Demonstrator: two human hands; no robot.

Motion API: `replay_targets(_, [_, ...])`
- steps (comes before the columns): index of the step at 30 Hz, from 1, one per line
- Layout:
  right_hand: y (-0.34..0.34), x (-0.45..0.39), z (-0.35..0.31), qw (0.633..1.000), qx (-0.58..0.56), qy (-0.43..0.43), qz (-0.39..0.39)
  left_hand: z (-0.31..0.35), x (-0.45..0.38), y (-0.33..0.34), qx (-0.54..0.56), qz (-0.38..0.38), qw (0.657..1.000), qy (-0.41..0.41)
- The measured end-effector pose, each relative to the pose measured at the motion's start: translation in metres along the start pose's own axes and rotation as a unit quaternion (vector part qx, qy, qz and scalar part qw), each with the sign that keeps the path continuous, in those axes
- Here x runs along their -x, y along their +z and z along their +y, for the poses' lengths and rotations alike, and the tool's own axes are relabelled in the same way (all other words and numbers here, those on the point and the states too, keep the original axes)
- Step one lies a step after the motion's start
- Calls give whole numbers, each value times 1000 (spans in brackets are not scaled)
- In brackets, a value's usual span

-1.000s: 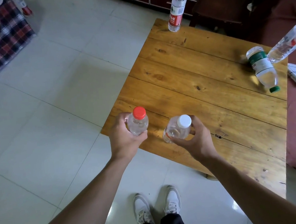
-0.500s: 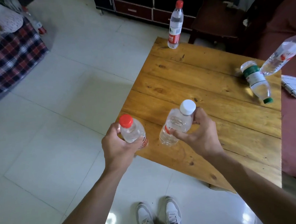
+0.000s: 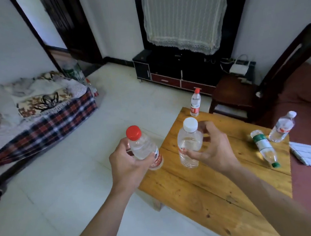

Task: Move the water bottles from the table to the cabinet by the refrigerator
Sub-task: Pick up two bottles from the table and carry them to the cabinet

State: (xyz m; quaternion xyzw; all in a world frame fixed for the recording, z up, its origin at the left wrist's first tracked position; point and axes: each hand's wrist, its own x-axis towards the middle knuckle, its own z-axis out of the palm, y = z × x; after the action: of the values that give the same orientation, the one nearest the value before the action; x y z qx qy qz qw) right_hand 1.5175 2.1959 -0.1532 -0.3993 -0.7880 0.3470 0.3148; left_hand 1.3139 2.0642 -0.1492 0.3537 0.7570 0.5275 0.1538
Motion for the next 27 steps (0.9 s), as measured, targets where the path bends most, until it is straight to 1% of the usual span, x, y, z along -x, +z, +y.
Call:
replay_targets(3, [-20,-5,-33,1000,-8,-25,-4,31,-1,-25,-5,30,1000,-2])
replay_targets(6, [-30,-8,-56,999,-20,-49,0,52,-4,-43,-24,40,999,1])
replay_targets(10, [-36,-13,-87,996,-50,-80,8,69,-2,-62,-19,57,998,1])
replay_targets(15, [-35,-19,-122,990,-101,-96,3,84,-2,-97,-10,77,997,27])
replay_targets(21, [-10,-22,-174,985,-117,-124,-10,84,-8,-154,-13,110,993,43])
replay_targets(24, [14,-17,-200,983,-119,-137,-10,75,-6,-187,-13,125,991,54])
replay_targets(27, [43,-9,-225,981,-134,-141,-18,59,-5,-221,-22,124,991,48])
